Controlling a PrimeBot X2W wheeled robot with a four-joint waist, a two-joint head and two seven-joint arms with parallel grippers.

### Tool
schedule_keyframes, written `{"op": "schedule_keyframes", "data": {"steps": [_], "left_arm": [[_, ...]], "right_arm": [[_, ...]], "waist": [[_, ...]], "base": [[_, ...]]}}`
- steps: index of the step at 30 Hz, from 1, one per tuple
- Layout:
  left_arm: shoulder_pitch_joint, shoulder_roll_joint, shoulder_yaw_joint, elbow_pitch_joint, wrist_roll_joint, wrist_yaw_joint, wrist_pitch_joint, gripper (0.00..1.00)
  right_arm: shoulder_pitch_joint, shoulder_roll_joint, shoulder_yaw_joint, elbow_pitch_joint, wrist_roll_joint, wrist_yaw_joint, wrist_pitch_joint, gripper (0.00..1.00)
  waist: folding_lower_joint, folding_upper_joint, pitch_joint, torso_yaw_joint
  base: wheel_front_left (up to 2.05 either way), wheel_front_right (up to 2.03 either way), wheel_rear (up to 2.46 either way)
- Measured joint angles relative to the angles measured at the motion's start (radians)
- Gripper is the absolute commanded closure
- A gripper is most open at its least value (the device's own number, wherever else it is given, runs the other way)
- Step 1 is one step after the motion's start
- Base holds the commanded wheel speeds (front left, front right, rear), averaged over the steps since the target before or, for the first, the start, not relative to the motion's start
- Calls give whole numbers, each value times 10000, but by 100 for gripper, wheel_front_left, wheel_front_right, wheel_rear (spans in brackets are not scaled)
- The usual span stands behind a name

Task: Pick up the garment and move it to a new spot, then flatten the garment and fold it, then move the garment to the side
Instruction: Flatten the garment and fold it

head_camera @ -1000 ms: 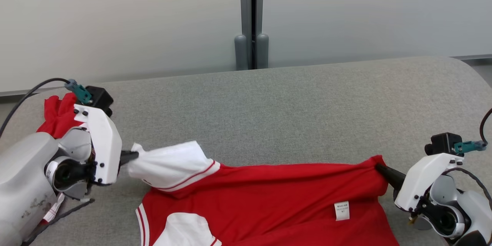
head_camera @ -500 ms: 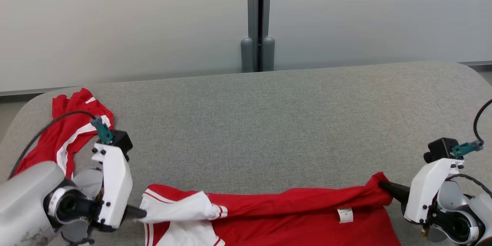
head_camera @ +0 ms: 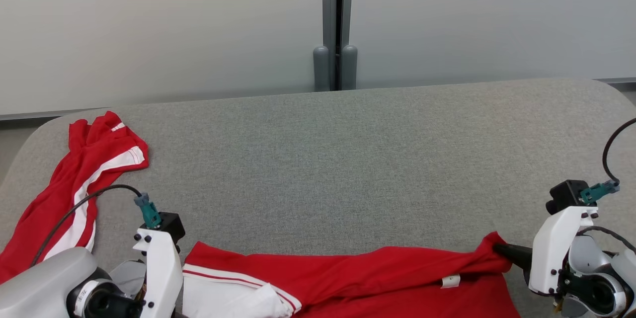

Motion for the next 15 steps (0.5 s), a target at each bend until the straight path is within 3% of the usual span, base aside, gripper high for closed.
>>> {"op": "schedule_keyframes", "data": {"steps": [5,6,7,8,15], "left_arm": [[326,-134,-40,151,-12,2,-63,100],[375,-180,-48,205,-4,2,-105,91],[407,-228,-56,280,8,-2,-153,52],[439,-267,-56,334,4,-8,-188,0],[593,-320,-65,500,-4,-90,-105,0]], "right_arm": [[-2,-38,245,-58,196,0,282,100],[-1,-59,278,-63,207,0,322,76],[0,-81,318,-56,240,0,416,51],[5,-98,357,-42,291,0,497,0],[28,-270,560,-226,439,0,809,0]], "waist": [[0,0,15,-13],[0,0,10,-21],[0,0,2,-30],[0,0,-13,-42],[0,0,-237,-122]], "base": [[0,0,0],[0,0,0],[0,0,0],[0,0,0],[0,0,0]]}}
